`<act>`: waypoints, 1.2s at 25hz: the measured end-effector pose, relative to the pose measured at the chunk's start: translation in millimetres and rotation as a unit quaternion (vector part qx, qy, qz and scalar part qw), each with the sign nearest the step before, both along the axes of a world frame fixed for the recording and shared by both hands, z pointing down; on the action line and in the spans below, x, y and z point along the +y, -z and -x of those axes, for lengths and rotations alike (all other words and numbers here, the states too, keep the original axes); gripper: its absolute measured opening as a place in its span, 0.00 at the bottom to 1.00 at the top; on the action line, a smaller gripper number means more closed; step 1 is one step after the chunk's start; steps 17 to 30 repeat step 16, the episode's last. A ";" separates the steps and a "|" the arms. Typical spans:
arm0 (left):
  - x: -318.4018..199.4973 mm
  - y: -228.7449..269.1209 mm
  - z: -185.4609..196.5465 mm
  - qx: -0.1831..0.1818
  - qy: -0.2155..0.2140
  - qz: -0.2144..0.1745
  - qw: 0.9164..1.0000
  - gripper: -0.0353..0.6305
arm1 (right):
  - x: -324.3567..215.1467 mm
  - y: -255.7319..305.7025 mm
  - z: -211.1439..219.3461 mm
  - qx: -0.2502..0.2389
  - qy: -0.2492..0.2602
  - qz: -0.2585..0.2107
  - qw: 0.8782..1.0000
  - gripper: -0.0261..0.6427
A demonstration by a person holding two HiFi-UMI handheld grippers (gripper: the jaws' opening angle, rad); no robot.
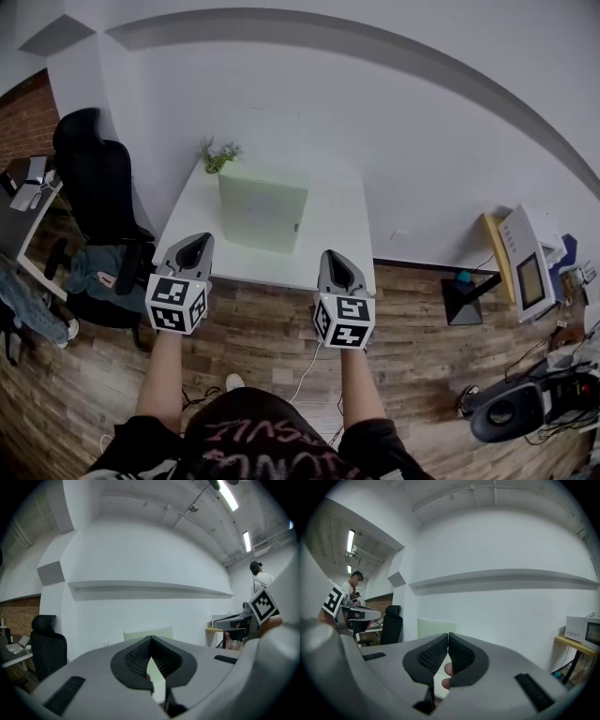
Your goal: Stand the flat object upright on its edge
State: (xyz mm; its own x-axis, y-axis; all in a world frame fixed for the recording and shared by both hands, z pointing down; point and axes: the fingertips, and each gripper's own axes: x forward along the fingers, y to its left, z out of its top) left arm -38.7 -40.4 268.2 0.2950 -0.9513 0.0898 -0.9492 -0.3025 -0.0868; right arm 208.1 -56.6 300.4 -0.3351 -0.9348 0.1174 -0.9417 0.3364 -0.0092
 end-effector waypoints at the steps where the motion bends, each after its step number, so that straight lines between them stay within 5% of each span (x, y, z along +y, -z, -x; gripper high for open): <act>1: 0.8 0.8 -0.1 0.000 0.000 0.000 1.000 0.07 | 0.4 0.8 0.6 0.000 0.001 -0.001 1.000 0.08; 30: 11.9 7.3 0.0 0.004 -0.001 -0.002 1.000 0.07 | 8.5 6.8 -1.7 -0.001 0.004 -0.003 1.000 0.08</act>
